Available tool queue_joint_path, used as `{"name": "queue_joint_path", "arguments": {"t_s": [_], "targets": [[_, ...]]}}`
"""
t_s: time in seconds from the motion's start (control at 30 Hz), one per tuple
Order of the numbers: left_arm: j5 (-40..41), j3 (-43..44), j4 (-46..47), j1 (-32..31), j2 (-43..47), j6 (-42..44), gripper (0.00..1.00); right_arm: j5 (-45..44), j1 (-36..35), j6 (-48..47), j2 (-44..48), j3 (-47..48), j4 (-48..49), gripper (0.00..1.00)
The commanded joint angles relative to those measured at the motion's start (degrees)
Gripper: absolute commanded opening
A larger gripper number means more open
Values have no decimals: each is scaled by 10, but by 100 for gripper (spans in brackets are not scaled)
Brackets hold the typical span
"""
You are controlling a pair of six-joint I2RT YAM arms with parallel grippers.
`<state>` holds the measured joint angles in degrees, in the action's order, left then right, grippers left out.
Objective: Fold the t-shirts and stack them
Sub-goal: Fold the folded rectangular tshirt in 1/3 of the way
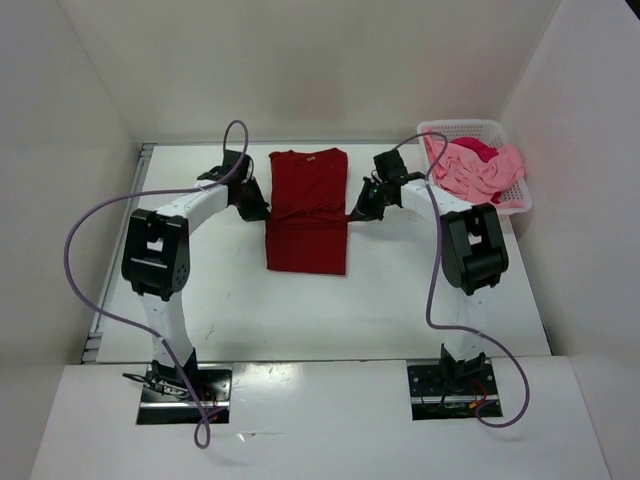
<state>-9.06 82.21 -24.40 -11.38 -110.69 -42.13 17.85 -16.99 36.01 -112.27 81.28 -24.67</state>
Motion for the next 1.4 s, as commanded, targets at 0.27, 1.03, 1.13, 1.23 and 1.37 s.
{"name": "queue_joint_path", "arguments": {"t_s": [0.27,1.03,1.13,1.23,1.37], "targets": [[7,-5,78,7,93,-7,37,-36,12,-38,29,79,-12,40],[-20,-369,187,-110,137,-95,35,-61,-152,64,123,-290,120,9],[-27,-416,176,-110,224,-110,43,-61,-157,71,182,-316,111,20],[5,-443,129,-110,324,-122,49,-61,-157,84,241,-335,105,37],[23,-470,124,-88,390,-136,57,-53,-147,89,238,-343,120,49]]}}
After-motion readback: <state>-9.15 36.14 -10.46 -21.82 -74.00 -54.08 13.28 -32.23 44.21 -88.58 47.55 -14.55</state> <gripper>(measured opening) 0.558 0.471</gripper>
